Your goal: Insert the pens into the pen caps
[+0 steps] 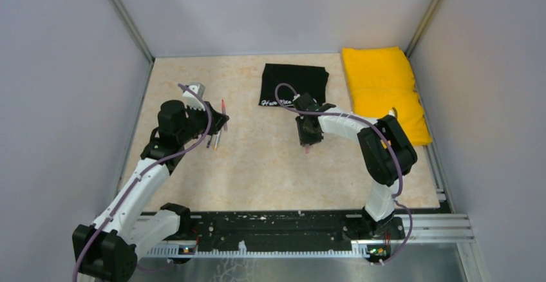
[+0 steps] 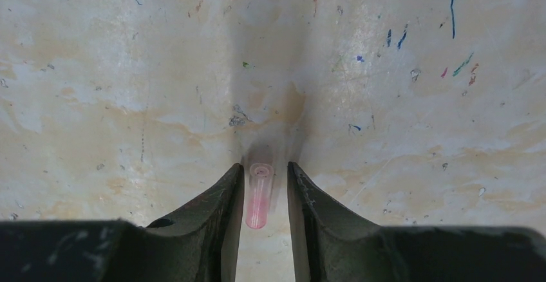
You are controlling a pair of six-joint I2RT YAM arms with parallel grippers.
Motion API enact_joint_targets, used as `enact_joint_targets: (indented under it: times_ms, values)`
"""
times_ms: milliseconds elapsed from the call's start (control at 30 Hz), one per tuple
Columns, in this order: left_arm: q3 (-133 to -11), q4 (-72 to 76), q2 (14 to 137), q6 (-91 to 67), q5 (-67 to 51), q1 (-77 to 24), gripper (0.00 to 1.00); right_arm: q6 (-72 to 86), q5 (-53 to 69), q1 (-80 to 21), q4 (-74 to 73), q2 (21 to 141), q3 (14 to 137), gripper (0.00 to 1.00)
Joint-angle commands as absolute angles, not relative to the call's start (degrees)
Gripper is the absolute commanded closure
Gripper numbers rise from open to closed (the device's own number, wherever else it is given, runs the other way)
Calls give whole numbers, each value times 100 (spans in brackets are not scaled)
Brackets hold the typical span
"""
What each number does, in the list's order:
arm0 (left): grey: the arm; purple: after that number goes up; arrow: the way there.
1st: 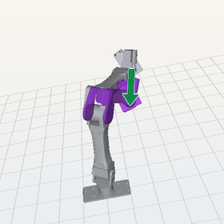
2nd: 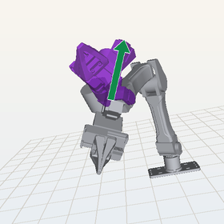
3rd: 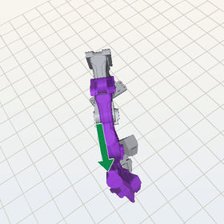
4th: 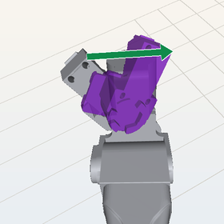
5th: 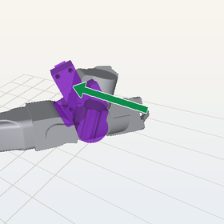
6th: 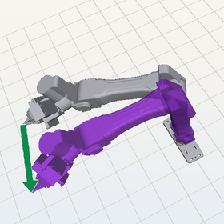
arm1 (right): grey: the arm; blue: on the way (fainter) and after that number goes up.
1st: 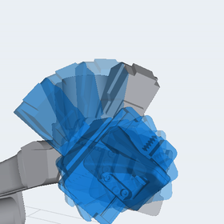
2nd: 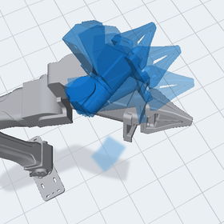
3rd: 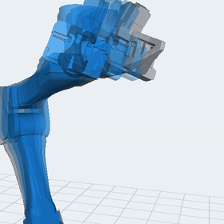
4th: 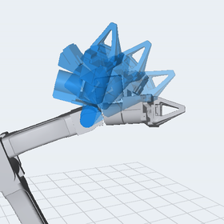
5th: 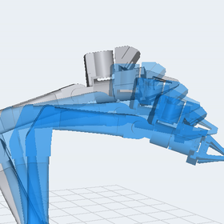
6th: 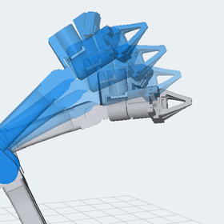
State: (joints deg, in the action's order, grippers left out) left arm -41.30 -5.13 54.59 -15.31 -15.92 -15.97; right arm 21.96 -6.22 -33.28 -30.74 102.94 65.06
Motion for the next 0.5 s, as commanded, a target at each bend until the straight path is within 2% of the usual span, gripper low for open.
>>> enact_joint_targets:
  times_ms: [0, 233, 467]
  values:
    - [-4184, -346, 5467, -1433, -1712, -1564, 100, 2114, -643, -3405, -3264, 10319, 6632, 69]
    - [-4196, -337, 5490, -1433, -1751, -1560, 100, 2093, -577, -3471, -3317, 10299, 6592, 69]
    - [-4193, -348, 5488, -1433, -1772, -1564, 100, 2087, -596, -3478, -3369, 10253, 6601, 80]
